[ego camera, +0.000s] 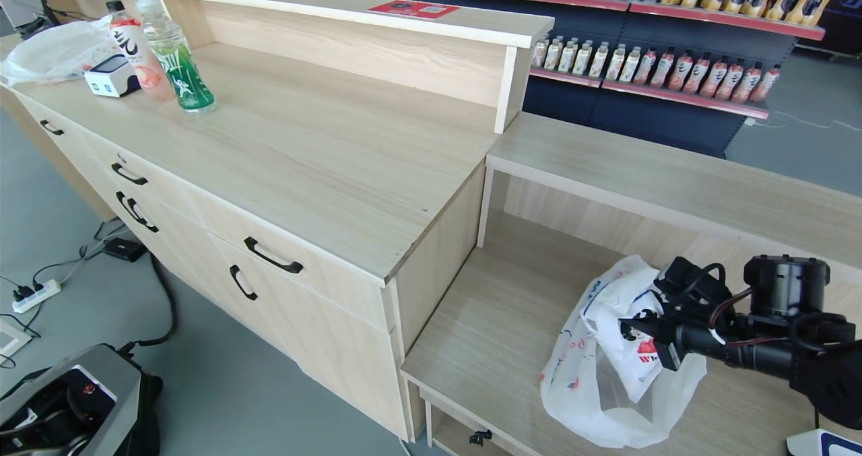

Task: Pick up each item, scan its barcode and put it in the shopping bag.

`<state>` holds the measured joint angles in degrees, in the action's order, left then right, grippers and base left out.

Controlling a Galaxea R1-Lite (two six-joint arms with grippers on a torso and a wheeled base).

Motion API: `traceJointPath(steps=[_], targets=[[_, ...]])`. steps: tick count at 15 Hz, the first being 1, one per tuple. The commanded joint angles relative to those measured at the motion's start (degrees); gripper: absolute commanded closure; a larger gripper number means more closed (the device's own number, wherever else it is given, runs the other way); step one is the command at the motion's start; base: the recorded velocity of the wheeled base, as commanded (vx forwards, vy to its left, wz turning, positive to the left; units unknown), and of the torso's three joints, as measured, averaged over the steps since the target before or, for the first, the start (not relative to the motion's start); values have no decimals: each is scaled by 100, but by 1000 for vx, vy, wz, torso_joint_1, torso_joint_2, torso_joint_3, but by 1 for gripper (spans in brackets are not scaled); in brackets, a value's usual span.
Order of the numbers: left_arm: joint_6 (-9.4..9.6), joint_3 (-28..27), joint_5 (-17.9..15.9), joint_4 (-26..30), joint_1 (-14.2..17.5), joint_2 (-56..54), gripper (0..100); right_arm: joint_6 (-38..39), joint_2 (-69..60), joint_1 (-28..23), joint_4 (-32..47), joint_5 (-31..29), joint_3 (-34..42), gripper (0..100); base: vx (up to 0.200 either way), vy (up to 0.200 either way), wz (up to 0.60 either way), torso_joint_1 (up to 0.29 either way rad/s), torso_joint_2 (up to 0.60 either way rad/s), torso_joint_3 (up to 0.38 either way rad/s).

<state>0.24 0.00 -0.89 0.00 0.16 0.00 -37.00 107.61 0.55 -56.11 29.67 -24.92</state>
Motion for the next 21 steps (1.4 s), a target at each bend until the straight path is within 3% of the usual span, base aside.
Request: traceJointPath(steps=[1, 21], targets=[[2, 0, 1, 0, 2, 0, 0, 0, 401, 103, -102, 4, -4, 100, 0, 0, 0, 0, 0, 0], [2, 0, 1, 0, 2, 0, 0, -141, 1078, -108, -392, 294, 22, 100, 0, 0, 0, 0, 0, 0]])
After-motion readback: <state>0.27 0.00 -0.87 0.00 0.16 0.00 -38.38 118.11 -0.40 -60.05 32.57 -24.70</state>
